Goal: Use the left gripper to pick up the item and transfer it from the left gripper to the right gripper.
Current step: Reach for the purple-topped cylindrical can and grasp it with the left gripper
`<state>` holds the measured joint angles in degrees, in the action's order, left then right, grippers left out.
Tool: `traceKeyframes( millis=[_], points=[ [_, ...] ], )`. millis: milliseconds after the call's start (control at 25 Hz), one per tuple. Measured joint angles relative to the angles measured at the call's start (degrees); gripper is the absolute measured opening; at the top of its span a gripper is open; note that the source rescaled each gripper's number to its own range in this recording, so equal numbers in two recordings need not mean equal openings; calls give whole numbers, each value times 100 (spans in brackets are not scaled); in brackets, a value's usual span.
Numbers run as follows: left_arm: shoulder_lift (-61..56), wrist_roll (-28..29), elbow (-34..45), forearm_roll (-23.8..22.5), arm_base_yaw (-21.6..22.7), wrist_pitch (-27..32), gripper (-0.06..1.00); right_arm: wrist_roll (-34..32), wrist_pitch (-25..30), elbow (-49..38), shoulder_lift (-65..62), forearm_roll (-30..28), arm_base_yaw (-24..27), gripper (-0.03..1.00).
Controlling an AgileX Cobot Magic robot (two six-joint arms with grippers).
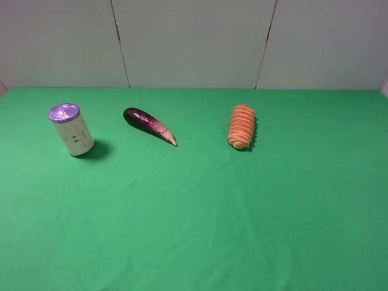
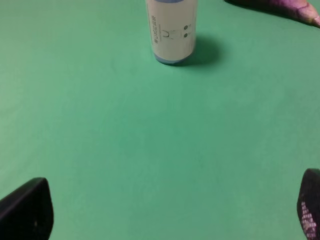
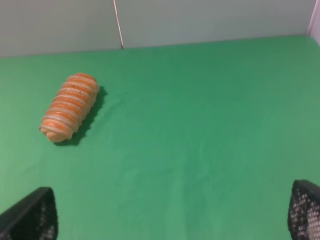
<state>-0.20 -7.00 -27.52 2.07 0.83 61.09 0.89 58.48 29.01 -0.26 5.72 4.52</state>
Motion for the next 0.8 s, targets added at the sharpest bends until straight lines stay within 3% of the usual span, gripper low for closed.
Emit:
traceKeyframes(
  millis=[800],
  points=[
    [0, 0, 0, 0, 0, 0, 94, 0, 0, 0, 0, 0, 0, 100]
  ],
)
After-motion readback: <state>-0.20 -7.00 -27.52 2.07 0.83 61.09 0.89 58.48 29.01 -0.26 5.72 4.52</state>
